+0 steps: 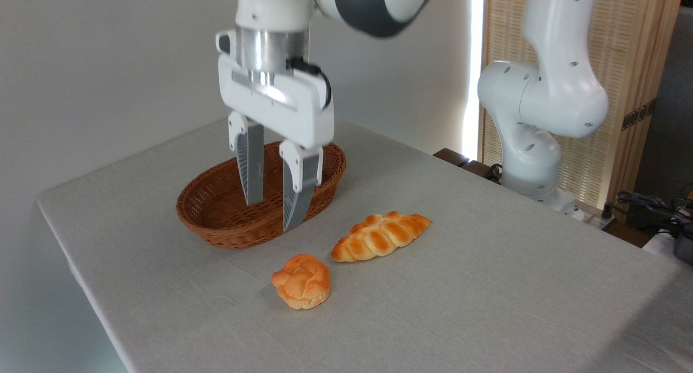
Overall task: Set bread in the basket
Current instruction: 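Move the open gripper over the round bread roll and lower it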
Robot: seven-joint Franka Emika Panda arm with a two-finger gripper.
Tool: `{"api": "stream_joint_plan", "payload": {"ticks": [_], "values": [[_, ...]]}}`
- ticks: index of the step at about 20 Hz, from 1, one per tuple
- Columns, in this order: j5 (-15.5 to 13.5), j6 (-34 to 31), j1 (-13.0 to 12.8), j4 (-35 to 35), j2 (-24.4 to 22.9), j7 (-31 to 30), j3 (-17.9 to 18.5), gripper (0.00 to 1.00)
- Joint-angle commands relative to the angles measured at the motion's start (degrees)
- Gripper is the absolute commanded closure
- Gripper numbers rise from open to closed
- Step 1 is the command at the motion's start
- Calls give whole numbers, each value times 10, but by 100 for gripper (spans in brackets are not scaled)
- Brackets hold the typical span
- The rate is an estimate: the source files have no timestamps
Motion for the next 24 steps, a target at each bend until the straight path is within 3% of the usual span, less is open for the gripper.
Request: {"api": "stream_joint_plan", "payload": {"ticks": [1, 7, 14, 20, 24], "values": [[-11, 39, -30, -39, 1, 8, -1, 0], [-10, 76, -44, -81, 1, 9, 0, 0], [0, 84, -43, -96, 11, 60, 8, 0], [50, 108, -42, -110, 28, 63, 11, 0], [52, 127, -42, -116, 29, 65, 25, 0]]}}
